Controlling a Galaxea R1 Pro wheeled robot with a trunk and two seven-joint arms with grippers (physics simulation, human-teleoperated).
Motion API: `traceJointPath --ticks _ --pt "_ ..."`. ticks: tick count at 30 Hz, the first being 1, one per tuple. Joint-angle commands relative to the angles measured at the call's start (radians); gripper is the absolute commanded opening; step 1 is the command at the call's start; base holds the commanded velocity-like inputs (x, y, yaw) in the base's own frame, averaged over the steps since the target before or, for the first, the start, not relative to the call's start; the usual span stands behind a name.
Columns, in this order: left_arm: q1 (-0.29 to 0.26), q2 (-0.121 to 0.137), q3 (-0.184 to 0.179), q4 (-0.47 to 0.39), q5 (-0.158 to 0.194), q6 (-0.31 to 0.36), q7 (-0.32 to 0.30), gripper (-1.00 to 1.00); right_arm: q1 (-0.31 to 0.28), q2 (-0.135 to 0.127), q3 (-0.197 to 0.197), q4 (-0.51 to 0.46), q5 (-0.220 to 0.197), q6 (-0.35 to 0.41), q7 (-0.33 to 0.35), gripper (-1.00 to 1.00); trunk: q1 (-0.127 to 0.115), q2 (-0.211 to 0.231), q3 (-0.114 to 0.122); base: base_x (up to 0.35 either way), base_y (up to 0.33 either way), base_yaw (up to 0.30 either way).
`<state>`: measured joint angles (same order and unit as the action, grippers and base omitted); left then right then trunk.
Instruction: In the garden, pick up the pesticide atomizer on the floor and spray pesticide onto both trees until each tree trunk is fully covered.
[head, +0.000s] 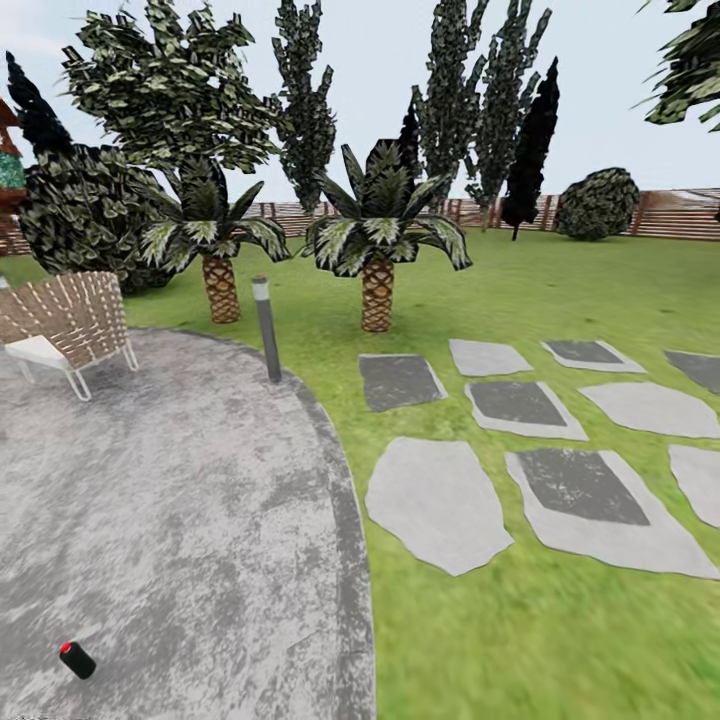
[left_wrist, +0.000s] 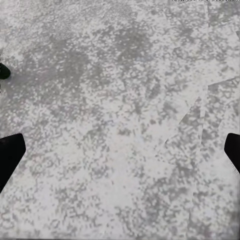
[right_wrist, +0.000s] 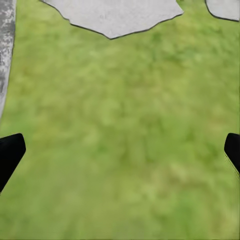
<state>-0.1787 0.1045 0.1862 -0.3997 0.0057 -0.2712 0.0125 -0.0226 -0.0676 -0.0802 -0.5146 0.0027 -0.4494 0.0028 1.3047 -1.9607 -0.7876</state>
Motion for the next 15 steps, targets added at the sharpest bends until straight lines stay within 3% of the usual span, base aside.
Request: traceJointPath --ticks 1,15 --pt "-0.001 0.000 0.001 0.001 0.000 -0.003 0.001 1.00 0.000 0.000 -0.001 0.001 0.000 -0.003 0.000 1.00 0.000 0.000 -0.001 0.172 -0.244 0.278" --pt "-0.001 0.000 0.001 0.001 0.000 -0.003 0.001 1.00 0.000 0.000 -0.001 0.001 0.000 -0.003 0.001 1.00 0.000 0.000 -0.001 0.175 -0.244 0.278"
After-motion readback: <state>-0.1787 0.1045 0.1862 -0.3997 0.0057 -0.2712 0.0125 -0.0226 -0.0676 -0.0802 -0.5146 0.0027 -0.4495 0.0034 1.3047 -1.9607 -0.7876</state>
